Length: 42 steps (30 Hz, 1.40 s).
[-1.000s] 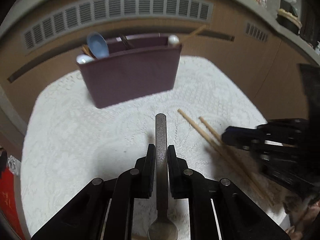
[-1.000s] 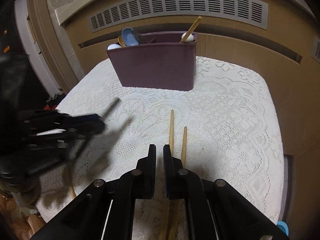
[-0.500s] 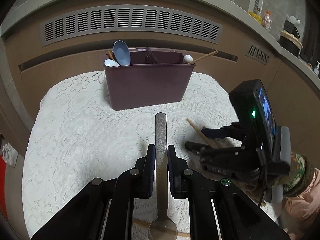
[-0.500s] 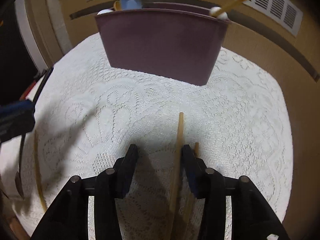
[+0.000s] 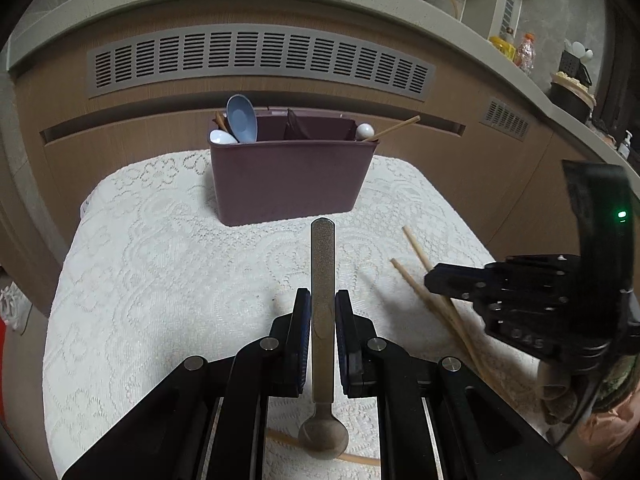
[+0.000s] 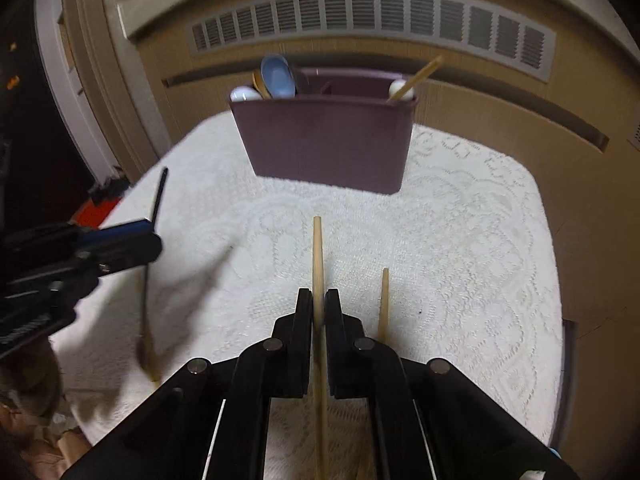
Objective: Organize utensils
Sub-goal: 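Lift the metal spoon and chopstick and drop both into the purple caddy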
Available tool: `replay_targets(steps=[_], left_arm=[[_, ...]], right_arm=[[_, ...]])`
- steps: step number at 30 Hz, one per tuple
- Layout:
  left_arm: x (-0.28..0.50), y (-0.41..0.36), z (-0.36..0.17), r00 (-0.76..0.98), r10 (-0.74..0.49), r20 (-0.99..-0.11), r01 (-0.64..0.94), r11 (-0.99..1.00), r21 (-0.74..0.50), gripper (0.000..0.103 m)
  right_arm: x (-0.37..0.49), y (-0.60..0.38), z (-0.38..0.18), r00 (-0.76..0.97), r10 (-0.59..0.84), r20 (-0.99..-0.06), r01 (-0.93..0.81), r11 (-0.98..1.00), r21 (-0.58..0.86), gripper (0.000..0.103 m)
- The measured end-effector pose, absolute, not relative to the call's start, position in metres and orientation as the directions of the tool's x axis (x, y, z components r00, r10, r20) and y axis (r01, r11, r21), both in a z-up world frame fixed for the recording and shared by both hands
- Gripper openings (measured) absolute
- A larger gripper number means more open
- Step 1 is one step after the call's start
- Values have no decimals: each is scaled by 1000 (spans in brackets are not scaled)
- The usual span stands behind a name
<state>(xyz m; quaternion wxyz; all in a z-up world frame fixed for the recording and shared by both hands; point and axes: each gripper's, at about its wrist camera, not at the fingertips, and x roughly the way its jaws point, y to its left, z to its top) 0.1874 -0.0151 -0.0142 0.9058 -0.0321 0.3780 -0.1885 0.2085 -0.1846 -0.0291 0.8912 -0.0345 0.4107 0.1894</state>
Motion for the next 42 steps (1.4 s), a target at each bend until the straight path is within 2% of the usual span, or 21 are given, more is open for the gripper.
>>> replay_targets(steps=[7,12,16,22,25,32,37,42], left_arm=[[171,-15,6,681,-382,-625,325,922,-209,12],[157,-14,40,726,-403,-557,349,914,-207,12],[156,-15,92,790,-408,-457,374,912,-169,12],[188,-9,185,890,-385,-245,372,923,-97,12],[213,-6,207,908,-372,-195,361,928,-90,12],[282,-7,213,915,-350,-198,334,936,-110,12],[324,-7,177,906,-343,-248,315,938,-148,12],[358,-9,129,886,-331,-326,288,942,-174,12]], right_arm=[[179,-192,5,650,363,-668,-378,917,131,5],[165,-201,41,711,402,-577,-377,910,170,5],[165,-202,93,784,408,-468,-385,911,151,5],[198,-194,199,890,371,-265,-375,926,38,5],[219,-191,230,914,348,-210,-354,935,10,5],[275,-180,238,936,291,-197,-303,953,-32,6],[306,-172,204,927,277,-251,-292,956,-22,6],[342,-161,156,898,263,-352,-289,957,-21,6]])
